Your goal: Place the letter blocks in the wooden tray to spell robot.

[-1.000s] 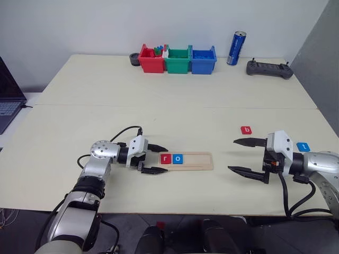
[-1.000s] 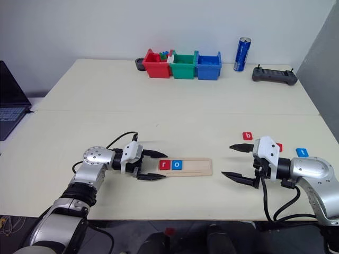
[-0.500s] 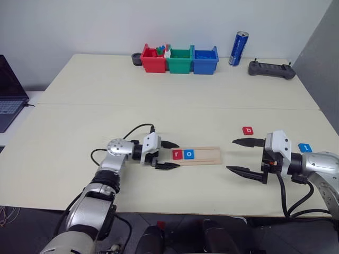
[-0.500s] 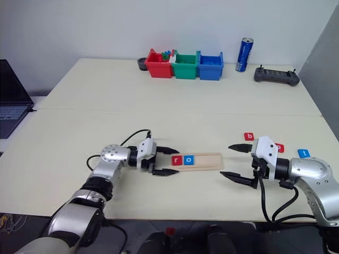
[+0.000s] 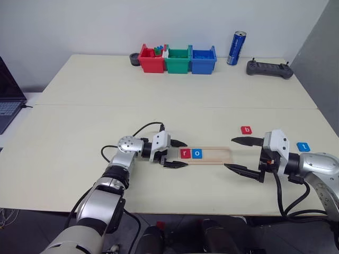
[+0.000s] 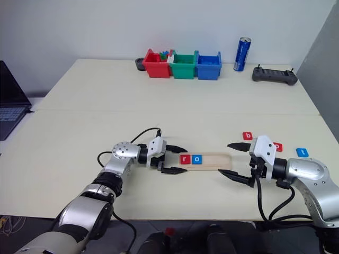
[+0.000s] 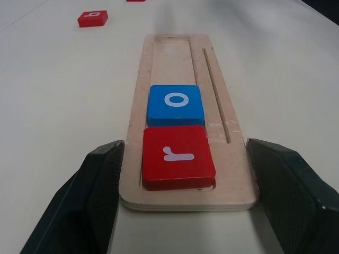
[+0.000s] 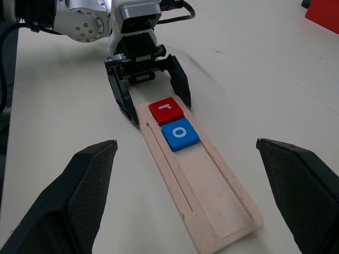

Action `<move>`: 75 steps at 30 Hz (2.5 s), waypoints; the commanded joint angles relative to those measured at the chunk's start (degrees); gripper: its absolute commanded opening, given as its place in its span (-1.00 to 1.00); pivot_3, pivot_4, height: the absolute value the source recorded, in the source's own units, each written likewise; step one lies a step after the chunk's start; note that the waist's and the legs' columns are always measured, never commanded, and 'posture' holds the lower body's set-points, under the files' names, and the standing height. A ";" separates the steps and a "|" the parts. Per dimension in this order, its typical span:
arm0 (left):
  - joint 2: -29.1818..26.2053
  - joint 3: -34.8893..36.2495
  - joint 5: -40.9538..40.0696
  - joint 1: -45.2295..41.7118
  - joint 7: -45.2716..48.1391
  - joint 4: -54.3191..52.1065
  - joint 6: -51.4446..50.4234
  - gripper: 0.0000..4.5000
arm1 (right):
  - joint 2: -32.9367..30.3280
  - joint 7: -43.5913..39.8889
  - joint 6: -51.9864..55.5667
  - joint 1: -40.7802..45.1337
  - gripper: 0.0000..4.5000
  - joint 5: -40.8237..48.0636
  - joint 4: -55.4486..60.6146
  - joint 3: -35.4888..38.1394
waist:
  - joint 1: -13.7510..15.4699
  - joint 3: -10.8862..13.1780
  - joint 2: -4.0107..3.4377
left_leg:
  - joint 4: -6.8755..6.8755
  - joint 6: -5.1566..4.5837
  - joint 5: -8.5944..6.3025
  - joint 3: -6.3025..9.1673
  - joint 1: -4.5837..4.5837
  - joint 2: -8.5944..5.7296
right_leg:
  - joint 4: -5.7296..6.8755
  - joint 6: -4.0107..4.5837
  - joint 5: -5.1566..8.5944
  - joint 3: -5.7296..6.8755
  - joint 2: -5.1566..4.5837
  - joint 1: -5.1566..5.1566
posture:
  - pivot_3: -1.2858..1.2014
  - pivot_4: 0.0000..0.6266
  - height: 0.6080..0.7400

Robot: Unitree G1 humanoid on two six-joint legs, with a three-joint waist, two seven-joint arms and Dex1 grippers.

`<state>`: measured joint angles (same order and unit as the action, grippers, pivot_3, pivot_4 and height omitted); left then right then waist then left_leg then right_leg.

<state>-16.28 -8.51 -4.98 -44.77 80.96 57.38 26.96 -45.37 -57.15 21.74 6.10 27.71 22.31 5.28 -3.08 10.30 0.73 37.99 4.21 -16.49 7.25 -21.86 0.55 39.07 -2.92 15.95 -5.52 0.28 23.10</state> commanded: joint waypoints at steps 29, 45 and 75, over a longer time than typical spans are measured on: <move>-2.60 2.17 -4.44 5.17 1.04 -16.47 -8.82 0.97 | 1.31 2.52 -0.72 -0.51 1.00 -0.18 1.62 -0.71 | -0.21 0.00 -0.01 | 0.00 0.00 0.00 0.02 0.02 0.02 | 0.03 0.00 0.00 0.00 0.00 0.00 | 0.03 -0.52 1.00; -8.54 2.02 -12.35 23.75 -9.22 -56.00 -33.62 0.97 | 4.73 8.73 -2.60 -3.10 1.00 -2.61 -0.34 0.75 | 0.19 -0.01 -0.02 | 0.02 0.01 0.01 0.02 0.05 0.04 | 0.04 0.00 0.00 0.00 -0.01 -0.03 | 0.03 -0.52 1.00; -8.07 2.14 -14.06 24.37 -14.61 -54.64 -33.02 0.97 | 9.38 18.61 0.45 -4.44 1.00 -3.11 1.75 3.20 | 0.18 -0.02 -0.04 | -0.01 0.01 0.01 -0.02 0.06 0.05 | 0.02 0.01 0.00 -0.03 -0.01 -0.02 | 0.03 -0.52 1.00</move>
<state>-24.58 -7.34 -17.97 -21.16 67.99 5.95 -5.77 -36.02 -39.10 22.04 1.26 24.20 21.75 7.24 -2.90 10.28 0.69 37.98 4.21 -16.48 7.23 -21.80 0.60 39.09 -2.91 15.95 -5.56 0.27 23.08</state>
